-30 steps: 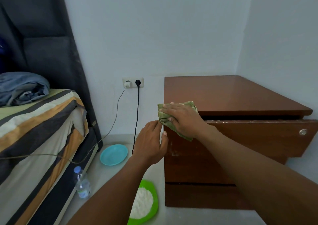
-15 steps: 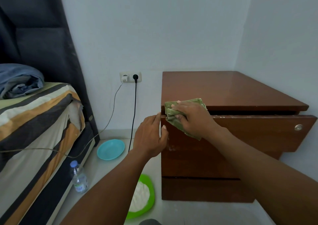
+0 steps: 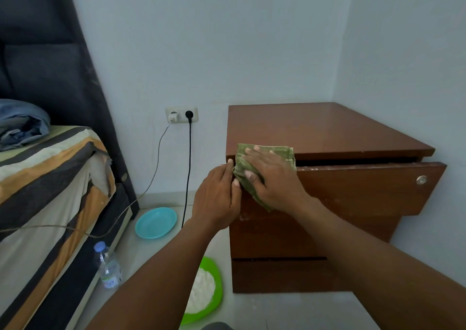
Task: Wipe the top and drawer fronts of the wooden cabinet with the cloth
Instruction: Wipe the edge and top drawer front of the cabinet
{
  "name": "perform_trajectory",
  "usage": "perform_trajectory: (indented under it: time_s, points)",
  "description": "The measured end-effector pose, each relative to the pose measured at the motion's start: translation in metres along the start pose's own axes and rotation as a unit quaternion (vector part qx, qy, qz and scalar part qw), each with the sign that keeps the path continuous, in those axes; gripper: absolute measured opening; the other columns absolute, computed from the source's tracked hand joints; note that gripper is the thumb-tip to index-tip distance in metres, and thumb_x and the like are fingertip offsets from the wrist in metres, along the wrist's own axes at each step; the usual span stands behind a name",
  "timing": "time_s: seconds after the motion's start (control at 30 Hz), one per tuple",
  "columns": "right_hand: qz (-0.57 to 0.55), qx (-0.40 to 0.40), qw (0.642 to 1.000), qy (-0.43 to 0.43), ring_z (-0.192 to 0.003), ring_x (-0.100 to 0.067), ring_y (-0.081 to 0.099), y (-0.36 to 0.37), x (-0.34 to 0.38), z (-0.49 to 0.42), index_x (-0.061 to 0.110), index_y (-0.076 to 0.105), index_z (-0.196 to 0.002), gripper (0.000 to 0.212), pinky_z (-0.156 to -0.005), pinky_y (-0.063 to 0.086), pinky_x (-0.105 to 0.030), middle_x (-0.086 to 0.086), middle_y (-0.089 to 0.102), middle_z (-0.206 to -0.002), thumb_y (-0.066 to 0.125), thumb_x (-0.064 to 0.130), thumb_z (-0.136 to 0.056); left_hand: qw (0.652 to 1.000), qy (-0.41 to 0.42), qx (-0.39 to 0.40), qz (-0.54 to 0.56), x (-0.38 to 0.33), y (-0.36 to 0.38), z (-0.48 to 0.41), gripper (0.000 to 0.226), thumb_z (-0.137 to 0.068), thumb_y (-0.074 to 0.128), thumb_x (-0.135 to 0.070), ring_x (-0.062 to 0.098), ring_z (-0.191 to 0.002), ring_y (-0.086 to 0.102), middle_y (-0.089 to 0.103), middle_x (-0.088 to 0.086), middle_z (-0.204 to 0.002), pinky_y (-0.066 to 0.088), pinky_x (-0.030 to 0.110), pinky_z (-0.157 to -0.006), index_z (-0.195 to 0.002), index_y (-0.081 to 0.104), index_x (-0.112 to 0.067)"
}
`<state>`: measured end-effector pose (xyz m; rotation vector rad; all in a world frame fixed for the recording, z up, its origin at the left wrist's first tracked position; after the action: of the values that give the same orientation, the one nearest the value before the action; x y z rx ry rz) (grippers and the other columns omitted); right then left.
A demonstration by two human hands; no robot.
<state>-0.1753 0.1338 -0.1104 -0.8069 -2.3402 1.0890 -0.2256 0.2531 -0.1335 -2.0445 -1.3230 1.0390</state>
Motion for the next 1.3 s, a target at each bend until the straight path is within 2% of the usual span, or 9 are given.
perform_trajectory:
  time_s: [0.1, 0.2, 0.33, 0.6, 0.9, 1.13, 1.3]
  points:
    - [0.007, -0.010, 1.000, -0.005, -0.149, -0.011, 0.026, 0.004, 0.005, 0.011, 0.024, 0.046, -0.147, 0.052, -0.123, 0.020, -0.040, 0.005, 0.041, -0.156, 0.029, 0.049, -0.104, 1.000, 0.002, -0.003, -0.001, -0.002, 0.002, 0.004, 0.065, -0.099, 0.022, -0.040, 0.024, -0.134, 0.047, 0.051, 0.012, -0.148, 0.044, 0.041, -0.110, -0.151, 0.040, -0.004]
    - [0.006, -0.014, 1.000, -0.004, -0.144, -0.013, 0.037, 0.001, 0.007, 0.015, 0.023, 0.049, -0.144, 0.051, -0.120, 0.026, -0.040, 0.003, 0.051, -0.149, 0.026, 0.046, -0.104, 1.000, 0.000, -0.003, -0.011, -0.003, 0.002, 0.004, 0.065, -0.099, 0.023, -0.039, 0.027, -0.133, 0.049, 0.052, 0.015, -0.146, 0.045, 0.044, -0.109, -0.150, 0.041, -0.003]
    - [0.004, -0.036, 0.999, 0.004, -0.125, -0.015, 0.054, -0.004, 0.006, 0.018, 0.023, 0.058, -0.136, 0.045, -0.108, 0.038, -0.038, 0.003, 0.064, -0.132, 0.027, 0.040, -0.106, 0.999, 0.008, 0.003, -0.048, -0.004, 0.008, 0.004, 0.063, -0.101, 0.024, -0.039, 0.030, -0.138, 0.046, 0.052, 0.016, -0.147, 0.043, 0.049, -0.112, -0.147, 0.046, -0.003]
    - [0.013, -0.067, 0.997, 0.039, -0.109, -0.014, 0.060, -0.023, -0.029, 0.029, 0.022, 0.064, -0.126, 0.038, -0.098, 0.042, -0.038, 0.006, 0.069, -0.119, 0.036, 0.035, -0.105, 0.997, 0.056, 0.000, -0.061, -0.035, 0.017, -0.004, 0.060, -0.100, 0.026, -0.036, 0.029, -0.141, 0.045, 0.054, 0.015, -0.146, 0.035, 0.047, -0.118, -0.145, 0.050, -0.003]
    - [0.050, -0.085, 0.993, 0.064, -0.109, -0.016, 0.060, -0.048, -0.083, 0.058, 0.020, 0.064, -0.127, 0.037, -0.098, 0.042, -0.040, 0.004, 0.068, -0.119, 0.038, 0.035, -0.105, 0.992, 0.110, 0.032, -0.053, -0.091, 0.052, -0.022, 0.062, -0.100, 0.023, -0.040, 0.023, -0.144, 0.041, 0.051, 0.011, -0.150, 0.022, 0.037, -0.121, -0.147, 0.047, -0.007]
    - [0.073, -0.123, 0.986, 0.087, -0.108, -0.017, 0.060, -0.077, -0.133, 0.087, 0.018, 0.065, -0.123, 0.037, -0.096, 0.041, -0.039, 0.004, 0.069, -0.116, 0.037, 0.034, -0.105, 0.984, 0.159, 0.055, -0.054, -0.143, 0.085, -0.036, 0.060, -0.101, 0.026, -0.036, 0.027, -0.142, 0.044, 0.052, 0.015, -0.148, 0.029, 0.041, -0.120, -0.146, 0.048, -0.002]
    - [0.077, -0.137, 0.981, 0.113, -0.109, -0.020, 0.060, -0.099, -0.174, 0.109, 0.016, 0.066, -0.122, 0.037, -0.097, 0.042, -0.040, 0.000, 0.069, -0.115, 0.037, 0.032, -0.104, 0.979, 0.185, 0.074, -0.045, -0.187, 0.109, -0.047, 0.063, -0.100, 0.022, -0.038, 0.025, -0.142, 0.043, 0.051, 0.015, -0.150, 0.027, 0.038, -0.120, -0.147, 0.046, -0.003]
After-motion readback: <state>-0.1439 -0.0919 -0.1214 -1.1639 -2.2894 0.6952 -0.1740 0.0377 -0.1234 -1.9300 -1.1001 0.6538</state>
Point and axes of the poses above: each hand's wrist, its own z-axis away from the middle knuckle, its own y-axis out of the palm, x = y × z, the point moved 9 cm from there along -z, towards the middle knuckle
